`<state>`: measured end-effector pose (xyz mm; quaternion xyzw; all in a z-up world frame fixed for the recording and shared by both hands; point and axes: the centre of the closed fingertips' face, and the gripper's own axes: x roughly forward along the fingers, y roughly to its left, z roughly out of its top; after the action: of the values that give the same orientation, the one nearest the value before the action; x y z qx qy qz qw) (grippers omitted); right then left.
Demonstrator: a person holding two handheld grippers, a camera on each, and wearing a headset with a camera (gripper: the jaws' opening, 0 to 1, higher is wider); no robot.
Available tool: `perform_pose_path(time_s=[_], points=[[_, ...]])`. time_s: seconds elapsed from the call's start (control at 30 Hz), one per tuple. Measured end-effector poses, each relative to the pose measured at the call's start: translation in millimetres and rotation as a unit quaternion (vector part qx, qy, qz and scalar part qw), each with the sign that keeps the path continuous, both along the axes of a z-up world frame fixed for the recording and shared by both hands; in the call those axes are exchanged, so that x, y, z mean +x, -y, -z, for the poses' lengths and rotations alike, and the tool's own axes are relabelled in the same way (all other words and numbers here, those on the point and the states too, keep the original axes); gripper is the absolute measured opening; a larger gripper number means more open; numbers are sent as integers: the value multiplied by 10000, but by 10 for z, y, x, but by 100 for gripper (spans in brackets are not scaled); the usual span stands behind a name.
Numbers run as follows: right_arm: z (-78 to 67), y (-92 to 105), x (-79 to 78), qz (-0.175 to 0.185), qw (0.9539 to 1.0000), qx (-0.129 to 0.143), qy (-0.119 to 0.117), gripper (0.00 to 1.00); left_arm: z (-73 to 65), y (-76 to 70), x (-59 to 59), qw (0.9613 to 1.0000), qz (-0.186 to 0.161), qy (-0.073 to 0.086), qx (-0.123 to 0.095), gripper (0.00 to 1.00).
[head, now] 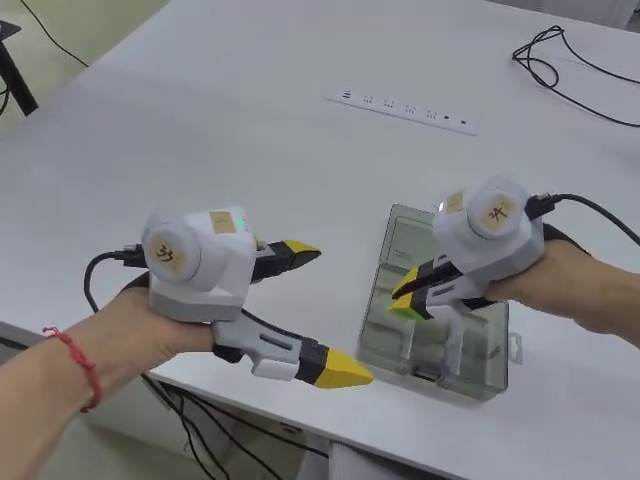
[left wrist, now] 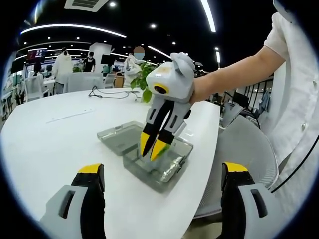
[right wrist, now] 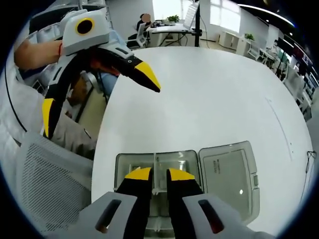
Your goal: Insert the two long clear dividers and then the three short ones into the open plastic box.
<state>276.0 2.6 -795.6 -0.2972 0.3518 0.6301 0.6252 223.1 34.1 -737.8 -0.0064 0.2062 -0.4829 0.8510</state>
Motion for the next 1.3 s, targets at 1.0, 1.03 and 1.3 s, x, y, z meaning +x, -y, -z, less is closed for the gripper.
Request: perform_pose_path(time_s=[1.0,1.03,1.3], points=[[-571,1024,38,738,9964,292,285,39,40,51,73,9998,116,-8,150,100],[-570,1070,37,772,9962,270,291,39,37,55,73,9998,118,-8,149,100],[-454,1495,1,915,9954,-3,292,45,28,72,78,9998,138,-5,156,100]])
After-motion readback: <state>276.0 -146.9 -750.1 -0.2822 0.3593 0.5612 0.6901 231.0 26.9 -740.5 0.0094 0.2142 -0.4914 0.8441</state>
